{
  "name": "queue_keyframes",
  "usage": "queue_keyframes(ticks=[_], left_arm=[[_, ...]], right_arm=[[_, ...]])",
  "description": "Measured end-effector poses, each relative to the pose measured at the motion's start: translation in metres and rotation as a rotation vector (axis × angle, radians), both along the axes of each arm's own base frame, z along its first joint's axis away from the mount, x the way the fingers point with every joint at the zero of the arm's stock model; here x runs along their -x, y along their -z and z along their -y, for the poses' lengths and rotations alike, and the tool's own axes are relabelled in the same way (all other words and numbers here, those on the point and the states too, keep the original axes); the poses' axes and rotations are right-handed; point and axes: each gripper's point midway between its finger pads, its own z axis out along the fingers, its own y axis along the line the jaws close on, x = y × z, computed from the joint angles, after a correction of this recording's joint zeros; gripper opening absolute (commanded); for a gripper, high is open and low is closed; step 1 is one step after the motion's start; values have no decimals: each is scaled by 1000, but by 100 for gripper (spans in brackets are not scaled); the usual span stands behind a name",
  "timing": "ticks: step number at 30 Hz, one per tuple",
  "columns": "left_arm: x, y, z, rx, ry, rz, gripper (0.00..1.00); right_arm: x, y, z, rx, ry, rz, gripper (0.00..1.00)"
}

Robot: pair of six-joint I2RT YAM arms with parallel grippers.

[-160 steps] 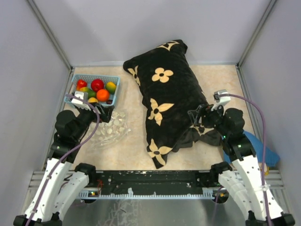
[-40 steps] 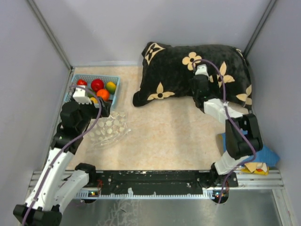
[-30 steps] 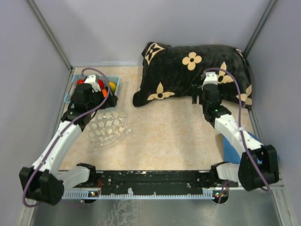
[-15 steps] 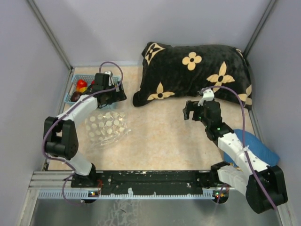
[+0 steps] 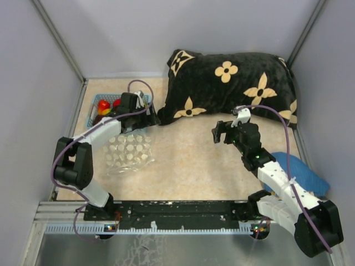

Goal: Place the food in the zip-top bag and seal the zipper
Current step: Move the bin to the center of the board.

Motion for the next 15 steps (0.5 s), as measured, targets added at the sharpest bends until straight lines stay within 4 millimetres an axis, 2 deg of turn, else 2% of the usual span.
queue_keyframes(ticks=[3, 6, 9, 12, 15], left_arm=[[17, 1, 26, 38, 65, -12, 93], [29, 2, 42, 66, 108, -32, 93], [36, -2, 42, 77, 111, -32, 94], [43, -23, 37, 83, 104, 8, 96], [48, -60, 29, 98, 83, 95, 98]], right_arm=[[0, 1, 0, -6, 2, -1, 93], [1, 7, 1, -7, 9, -1, 93], [2, 12, 2, -2, 12, -8, 93], [1, 12, 2, -3, 14, -5, 93], [1, 12, 2, -3, 13, -4, 93]])
